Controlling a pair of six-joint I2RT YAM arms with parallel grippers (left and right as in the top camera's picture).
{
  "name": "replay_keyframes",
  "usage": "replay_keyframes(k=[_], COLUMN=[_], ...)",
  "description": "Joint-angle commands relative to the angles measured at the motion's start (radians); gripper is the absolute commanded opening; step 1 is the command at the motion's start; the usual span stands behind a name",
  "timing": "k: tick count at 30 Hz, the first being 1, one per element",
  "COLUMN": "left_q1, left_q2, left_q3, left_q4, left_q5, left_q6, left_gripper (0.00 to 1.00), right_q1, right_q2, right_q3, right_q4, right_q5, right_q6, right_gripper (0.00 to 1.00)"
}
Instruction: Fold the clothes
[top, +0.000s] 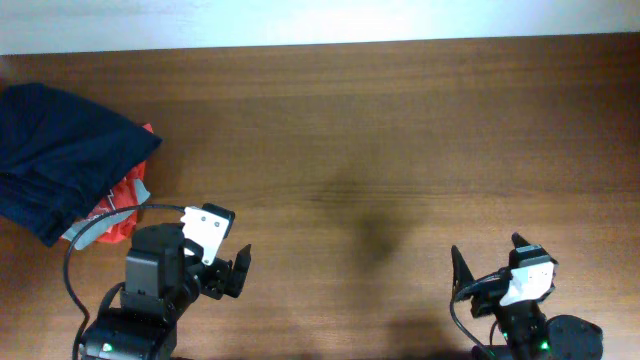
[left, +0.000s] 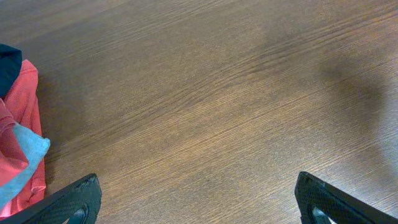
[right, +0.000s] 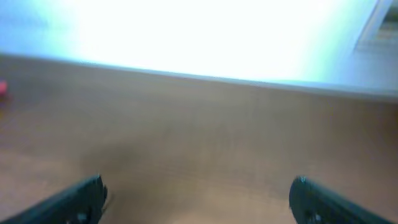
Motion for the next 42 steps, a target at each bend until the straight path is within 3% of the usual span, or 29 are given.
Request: replay_keyframes(k=[1,7,10,15,42], left_q1=[0.0,0.0,0.0,0.0,0.0], left_q2=[-0.002,-0.002,-0.002,-0.002,-0.002], left_q3=[-0.004,-0.004,-0.004,-0.004,-0.004], left_q4=[0.002,0.001,0.002,0.001,0.001], left_q5=[-0.003,-0.004,-0.004,-0.003,-0.003], left_q6=[-0.009,-0.009,-0.009,-0.009,-0.009], left_gripper=[0.99,0.99,0.99,0.99,0.99], right_q1=[-0.008,-0.008,-0.008,-0.008,-0.007], right_q2=[-0.011,-0.018,-0.018,-0.017,-0.016], right_q3=[-0.102,-0.308,-0.379,-0.449,-0.451], right_q4=[0.152,0.505,0.576,0.539,0.546], right_q5=[0.013,0.017,0.017,0.02,0.02], right_q6=[-0.109,-0.161,-0.16,-0.156,-0.156], right_gripper=[0.99,0.98,0.99,0.98,0.99])
